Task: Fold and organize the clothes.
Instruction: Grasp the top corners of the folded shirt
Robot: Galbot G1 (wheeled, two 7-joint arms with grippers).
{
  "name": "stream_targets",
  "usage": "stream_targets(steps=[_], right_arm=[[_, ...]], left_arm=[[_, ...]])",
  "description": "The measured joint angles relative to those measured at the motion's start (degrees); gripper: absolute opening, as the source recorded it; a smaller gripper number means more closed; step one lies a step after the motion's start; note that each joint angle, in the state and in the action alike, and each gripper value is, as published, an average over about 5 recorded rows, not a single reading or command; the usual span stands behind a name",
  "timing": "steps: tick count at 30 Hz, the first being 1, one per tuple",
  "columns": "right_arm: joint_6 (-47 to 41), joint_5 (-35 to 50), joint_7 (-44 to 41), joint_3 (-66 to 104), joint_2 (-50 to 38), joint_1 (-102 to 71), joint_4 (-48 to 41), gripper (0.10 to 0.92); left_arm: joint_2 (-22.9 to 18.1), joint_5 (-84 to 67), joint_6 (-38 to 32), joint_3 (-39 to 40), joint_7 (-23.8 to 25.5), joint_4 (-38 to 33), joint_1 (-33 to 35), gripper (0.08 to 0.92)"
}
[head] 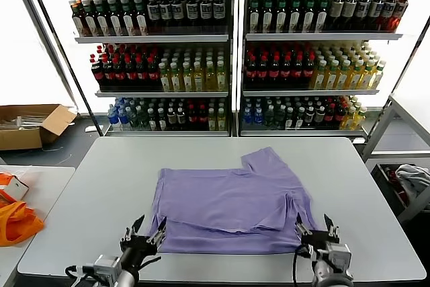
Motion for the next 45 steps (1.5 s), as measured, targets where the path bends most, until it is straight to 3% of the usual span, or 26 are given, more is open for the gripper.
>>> stream_targets(steps=[5, 12, 24, 34, 45], right_arm=[[-0.4, 2.7, -4.9, -2.1, -2.4, 8.8, -5.8, 0.822], [-0.9, 5.7, -11.5, -7.1, -6.5, 22.5, -16.5, 0.823], [0.8, 7.3, -19.8, -17.4, -6.8, 42.5, -37.3, 0.823], [2.1, 5.5, -24.9, -20.2, -4.2, 52.7, -51.4, 0.823], [2.3, 3.1, -26.4, -20.2, -1.0, 55.8, -59.1, 0.823]], left_arm=[[3.6, -1.9, -0.1, 1.3, 2.5, 5.3, -7.3, 0.814], [7.4, -4.2, -0.1, 5.9, 4.7, 16.1, -19.9, 0.822], [7.1, -6.8, -0.1, 14.1, 8.0, 36.5, -38.8, 0.823], [6.4, -8.4, 0.2, 15.9, 8.3, 44.8, -45.3, 0.823], [5.4, -10.9, 1.4, 15.6, 7.8, 46.4, -46.6, 0.823]])
